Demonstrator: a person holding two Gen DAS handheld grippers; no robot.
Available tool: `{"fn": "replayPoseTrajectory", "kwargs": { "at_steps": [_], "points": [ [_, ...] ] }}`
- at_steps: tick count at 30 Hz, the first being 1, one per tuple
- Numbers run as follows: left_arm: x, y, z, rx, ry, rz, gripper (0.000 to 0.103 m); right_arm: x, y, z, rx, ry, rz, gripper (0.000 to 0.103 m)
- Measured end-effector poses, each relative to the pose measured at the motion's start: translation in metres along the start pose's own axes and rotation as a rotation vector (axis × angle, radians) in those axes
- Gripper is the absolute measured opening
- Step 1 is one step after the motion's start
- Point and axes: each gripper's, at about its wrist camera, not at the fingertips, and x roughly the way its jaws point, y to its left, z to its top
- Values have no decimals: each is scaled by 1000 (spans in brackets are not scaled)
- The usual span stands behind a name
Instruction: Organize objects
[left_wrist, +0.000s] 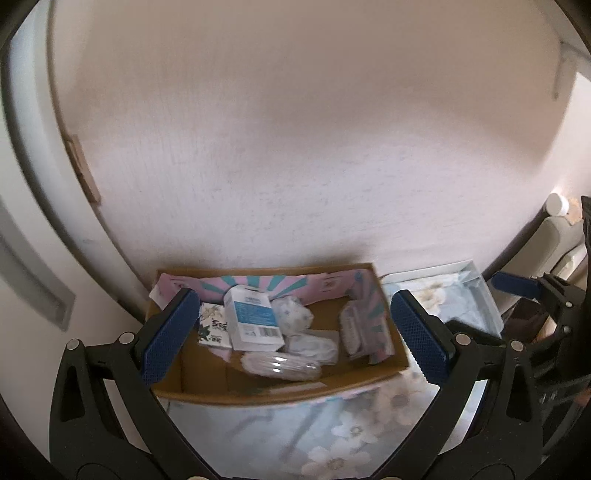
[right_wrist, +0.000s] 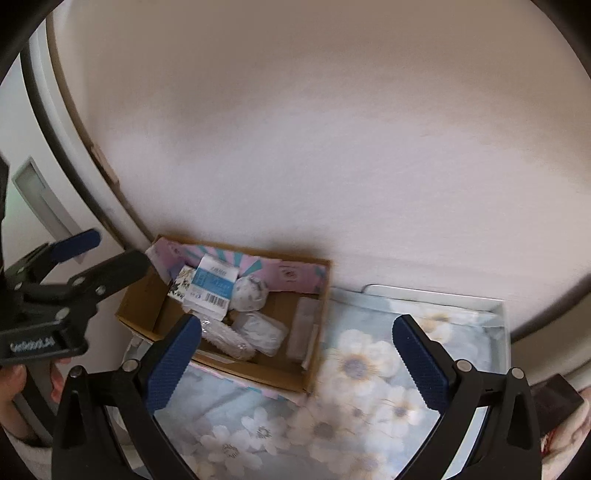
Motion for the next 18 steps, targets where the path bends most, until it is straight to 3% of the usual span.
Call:
{"fn": "replayPoseTrajectory", "kwargs": {
  "at_steps": [9, 18],
  "points": [
    [-57, -25, -29, 10, -72, 49, 103, -59, -28, -30, 83, -62, -110, 103],
    [-72, -32, -68, -25, -93, 29, 103, -69, -36, -63, 98, -69, -134, 103]
  ]
}}
